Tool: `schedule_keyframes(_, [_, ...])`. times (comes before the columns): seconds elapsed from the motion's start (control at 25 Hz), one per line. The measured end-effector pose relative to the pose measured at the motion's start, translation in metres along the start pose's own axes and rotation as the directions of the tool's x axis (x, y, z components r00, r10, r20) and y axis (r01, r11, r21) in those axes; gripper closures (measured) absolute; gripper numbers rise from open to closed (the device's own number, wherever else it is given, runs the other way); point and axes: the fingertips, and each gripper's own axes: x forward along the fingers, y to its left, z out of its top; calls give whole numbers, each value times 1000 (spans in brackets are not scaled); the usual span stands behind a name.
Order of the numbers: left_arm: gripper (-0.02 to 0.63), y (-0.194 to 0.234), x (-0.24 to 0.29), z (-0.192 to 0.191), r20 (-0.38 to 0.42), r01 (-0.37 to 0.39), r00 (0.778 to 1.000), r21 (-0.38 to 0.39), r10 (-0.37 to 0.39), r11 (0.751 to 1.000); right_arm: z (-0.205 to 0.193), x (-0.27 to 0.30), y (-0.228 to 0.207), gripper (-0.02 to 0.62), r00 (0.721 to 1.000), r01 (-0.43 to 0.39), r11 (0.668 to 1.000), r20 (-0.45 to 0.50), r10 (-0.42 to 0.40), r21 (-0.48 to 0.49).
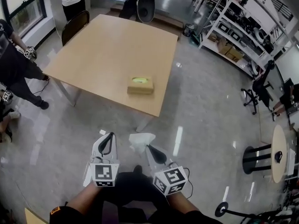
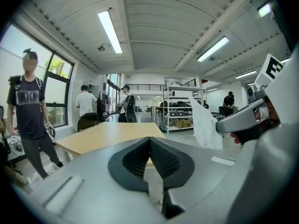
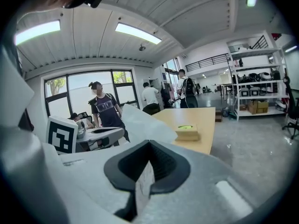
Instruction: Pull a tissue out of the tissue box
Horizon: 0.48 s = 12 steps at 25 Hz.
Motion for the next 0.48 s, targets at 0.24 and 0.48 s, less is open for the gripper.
schedule_keyframes(0.24, [588,26,4,3,17,25,1000,8,-25,1000,1,24,12,600,999,43,999,10,-43,2])
schedule_keyframes(0.48, [588,30,10,8,5,43,999,5,-43,999,11,28,14,600,998,58,998,7,-59,5])
